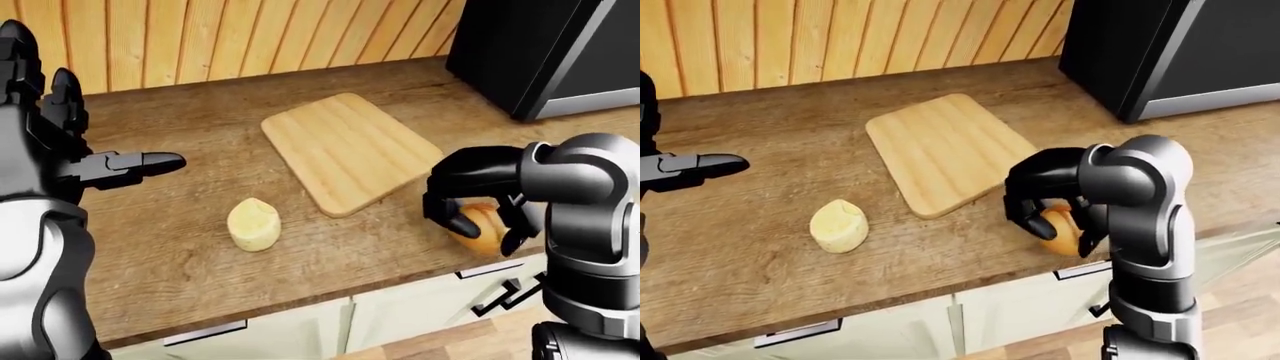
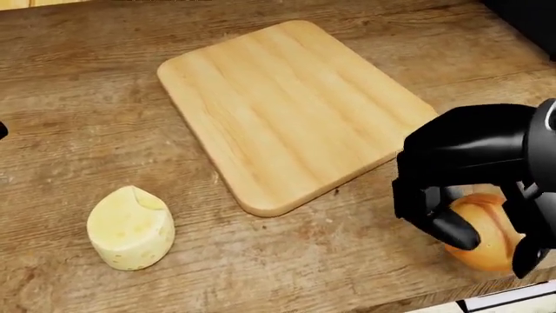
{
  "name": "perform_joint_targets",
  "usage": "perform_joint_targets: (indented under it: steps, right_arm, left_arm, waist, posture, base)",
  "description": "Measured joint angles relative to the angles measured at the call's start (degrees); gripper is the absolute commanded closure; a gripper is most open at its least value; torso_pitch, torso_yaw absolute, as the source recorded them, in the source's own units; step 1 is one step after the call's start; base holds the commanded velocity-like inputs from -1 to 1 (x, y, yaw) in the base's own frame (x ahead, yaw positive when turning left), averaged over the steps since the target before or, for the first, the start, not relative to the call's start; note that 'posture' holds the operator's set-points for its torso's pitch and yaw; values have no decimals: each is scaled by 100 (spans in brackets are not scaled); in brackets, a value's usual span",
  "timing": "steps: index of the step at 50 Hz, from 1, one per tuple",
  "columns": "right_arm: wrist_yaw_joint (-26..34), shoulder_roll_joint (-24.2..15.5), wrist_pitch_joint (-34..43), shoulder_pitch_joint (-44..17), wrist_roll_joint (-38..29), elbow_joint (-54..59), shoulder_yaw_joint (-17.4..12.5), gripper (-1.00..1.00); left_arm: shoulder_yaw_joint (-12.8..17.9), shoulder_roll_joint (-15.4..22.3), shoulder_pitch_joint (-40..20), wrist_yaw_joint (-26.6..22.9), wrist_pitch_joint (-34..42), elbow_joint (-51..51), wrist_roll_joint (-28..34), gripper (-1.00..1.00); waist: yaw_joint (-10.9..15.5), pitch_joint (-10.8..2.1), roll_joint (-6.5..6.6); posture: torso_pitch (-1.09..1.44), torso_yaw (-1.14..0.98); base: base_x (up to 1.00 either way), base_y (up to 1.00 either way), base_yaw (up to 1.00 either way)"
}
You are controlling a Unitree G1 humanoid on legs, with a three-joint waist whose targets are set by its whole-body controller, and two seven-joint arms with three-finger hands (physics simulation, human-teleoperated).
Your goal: Place the bread and cheese on the cutting board.
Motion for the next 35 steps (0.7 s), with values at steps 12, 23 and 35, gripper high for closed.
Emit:
perform_joint_targets:
  steps: [12, 23, 35]
  right_arm:
    - [-583, -11, -527, -1818, -105, 1841, 387, 100]
    - [-2531, 424, -1934, -3505, -810, 5014, 802, 100]
    - [-4884, 745, -2793, -5056, -2159, 8400, 1240, 100]
  left_arm:
    - [3, 5, -20, 15, 11, 1, -21, -100]
    - [-20, -7, -7, -2, -7, 25, -11, -100]
    - [-33, -29, 3, -14, -25, 13, 11, -100]
  waist:
    - [-40, 21, 57]
    - [-41, 49, 125]
    - [-32, 41, 159]
  posture:
    - [0, 0]
    - [0, 0]
    - [0, 0]
  base:
    - [0, 0, 0]
    - [0, 0, 0]
    - [0, 0, 0]
